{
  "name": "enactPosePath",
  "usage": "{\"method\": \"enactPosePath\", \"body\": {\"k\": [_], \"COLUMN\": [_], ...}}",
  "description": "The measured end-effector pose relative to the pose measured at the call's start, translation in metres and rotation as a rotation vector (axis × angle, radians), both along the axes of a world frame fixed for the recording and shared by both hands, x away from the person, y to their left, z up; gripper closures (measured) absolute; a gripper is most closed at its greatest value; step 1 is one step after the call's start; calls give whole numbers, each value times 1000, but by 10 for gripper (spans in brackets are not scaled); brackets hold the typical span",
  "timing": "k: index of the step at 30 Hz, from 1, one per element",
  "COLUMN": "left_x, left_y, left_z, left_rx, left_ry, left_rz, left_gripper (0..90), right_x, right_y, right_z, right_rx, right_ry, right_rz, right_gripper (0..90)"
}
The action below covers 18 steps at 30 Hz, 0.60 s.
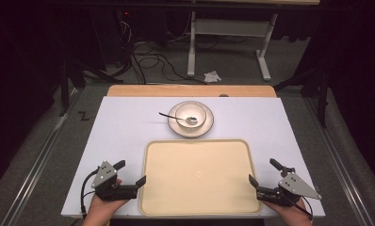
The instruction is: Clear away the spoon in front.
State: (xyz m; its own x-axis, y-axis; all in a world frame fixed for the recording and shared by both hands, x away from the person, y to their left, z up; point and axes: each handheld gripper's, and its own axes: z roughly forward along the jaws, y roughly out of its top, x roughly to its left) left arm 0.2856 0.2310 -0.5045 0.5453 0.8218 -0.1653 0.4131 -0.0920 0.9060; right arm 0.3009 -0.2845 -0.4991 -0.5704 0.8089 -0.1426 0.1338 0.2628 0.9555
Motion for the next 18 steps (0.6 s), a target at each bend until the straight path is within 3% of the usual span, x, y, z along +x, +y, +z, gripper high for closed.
{"method": "enactPosePath", "body": {"k": [7, 18], "left_x": [-1, -1], "left_y": [-5, -4], "left_z": [4, 1], "left_rx": [7, 16], "left_ry": [-22, -2], "left_rz": [1, 8], "left_gripper": [7, 14], "right_x": [-3, -1], "right_y": [-3, -4], "right_z": [-2, 0], "right_rx": [3, 0], "right_ry": [4, -7], "right_rz": [5, 7], "right_gripper": [83, 86]}}
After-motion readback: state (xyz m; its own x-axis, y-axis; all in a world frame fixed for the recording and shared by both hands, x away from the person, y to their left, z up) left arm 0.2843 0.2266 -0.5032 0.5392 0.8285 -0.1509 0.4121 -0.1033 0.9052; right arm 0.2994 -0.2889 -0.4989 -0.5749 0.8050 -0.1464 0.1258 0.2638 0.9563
